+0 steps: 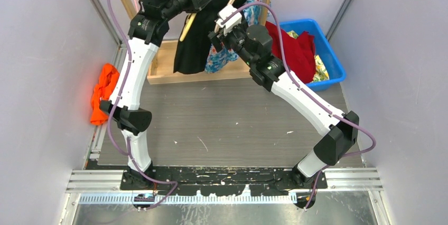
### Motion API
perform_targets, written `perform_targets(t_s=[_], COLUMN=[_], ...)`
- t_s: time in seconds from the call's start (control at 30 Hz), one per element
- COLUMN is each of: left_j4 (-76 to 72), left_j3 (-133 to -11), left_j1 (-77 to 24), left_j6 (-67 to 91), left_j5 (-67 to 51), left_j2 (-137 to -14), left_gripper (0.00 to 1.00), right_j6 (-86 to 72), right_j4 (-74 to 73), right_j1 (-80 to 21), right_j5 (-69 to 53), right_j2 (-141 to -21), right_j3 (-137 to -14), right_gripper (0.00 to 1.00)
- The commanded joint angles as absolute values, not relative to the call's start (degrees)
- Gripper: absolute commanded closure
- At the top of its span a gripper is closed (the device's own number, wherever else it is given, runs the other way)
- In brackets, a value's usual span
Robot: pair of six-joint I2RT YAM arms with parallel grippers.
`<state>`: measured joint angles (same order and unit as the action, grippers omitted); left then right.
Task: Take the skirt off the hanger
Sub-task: Pick up the hanger from the clothesline.
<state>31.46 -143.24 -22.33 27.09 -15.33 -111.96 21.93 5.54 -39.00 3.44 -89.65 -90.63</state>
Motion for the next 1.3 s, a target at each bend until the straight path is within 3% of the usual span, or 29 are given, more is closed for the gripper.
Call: perform_targets(t_s=[0.0, 0.13, 0.33, 0.43, 1.1, 1.27], left_j4=[29.4, 25.1, 7.0, 12.1, 8.9, -4.1], left_j3=[-142.6, -140.3, -125.3, -128.4, -144.2, -139.9], left_j1=[-19.7, -17.4, -10.8, -11.5, -11.9, -12.2], left_j6=[28.4, 33.8, 50.7, 45.5, 50.0, 55.5], left_j5=[-15.2, -20.2, -29.8, -28.3, -35.4, -40.6], left_j2=[-111.1, -110.7, -109.9, -110.8, -111.1, -110.8], left_gripper=[1.00, 1.00, 1.00, 1.00, 1.00, 1.00], right_j6=[23.3, 23.6, 23.7, 23.8, 23.1, 22.8], right_j4=[7.7, 7.8, 7.4, 7.1, 6.1, 6.2], right_j1=[-38.9, -38.8, -38.8, -38.8, -38.8, -38.8], right_j5=[4.7, 5.1, 6.1, 6.8, 6.0, 5.9], right_j2=[-86.7, -87.2, -87.3, -87.4, -89.0, -88.7], right_j3=[-91.4, -91.9, -92.5, -92.9, -93.9, -93.3], right_gripper=[0.19, 0.19, 0.18, 0.17, 0.16, 0.17])
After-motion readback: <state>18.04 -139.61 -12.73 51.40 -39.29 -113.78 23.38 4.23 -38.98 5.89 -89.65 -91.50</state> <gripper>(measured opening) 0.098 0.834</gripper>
